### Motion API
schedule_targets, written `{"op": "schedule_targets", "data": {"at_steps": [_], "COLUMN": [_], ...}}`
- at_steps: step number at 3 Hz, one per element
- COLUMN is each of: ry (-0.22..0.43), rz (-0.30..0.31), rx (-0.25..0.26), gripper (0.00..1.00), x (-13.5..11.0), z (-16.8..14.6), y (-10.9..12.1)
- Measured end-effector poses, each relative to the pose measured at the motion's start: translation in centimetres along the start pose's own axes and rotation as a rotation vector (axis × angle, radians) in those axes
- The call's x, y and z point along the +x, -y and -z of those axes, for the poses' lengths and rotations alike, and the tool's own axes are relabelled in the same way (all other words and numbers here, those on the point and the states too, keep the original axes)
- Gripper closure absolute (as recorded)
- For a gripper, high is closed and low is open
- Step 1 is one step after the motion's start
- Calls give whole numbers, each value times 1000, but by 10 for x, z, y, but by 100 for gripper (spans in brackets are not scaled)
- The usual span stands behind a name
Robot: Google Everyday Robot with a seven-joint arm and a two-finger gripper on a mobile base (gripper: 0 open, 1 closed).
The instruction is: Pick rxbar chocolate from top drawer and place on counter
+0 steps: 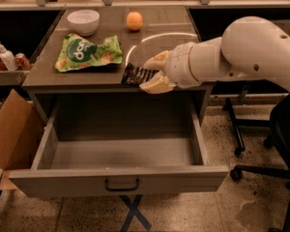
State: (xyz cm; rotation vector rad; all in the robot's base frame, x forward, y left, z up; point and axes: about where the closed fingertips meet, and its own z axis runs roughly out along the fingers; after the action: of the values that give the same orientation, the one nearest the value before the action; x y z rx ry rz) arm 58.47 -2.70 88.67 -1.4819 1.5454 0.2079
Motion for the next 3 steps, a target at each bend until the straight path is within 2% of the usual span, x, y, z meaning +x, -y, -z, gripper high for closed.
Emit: {"op": "schedule_targets", "data": {"at_steps": [1, 2, 3], "ry": [35, 67, 95], "rz": [-32, -84, -127], "rx": [17, 25, 34], "gripper": [100, 83, 59], "x": [2, 11, 20], "z": [-11, -32, -50], "y": [32, 66, 92]}}
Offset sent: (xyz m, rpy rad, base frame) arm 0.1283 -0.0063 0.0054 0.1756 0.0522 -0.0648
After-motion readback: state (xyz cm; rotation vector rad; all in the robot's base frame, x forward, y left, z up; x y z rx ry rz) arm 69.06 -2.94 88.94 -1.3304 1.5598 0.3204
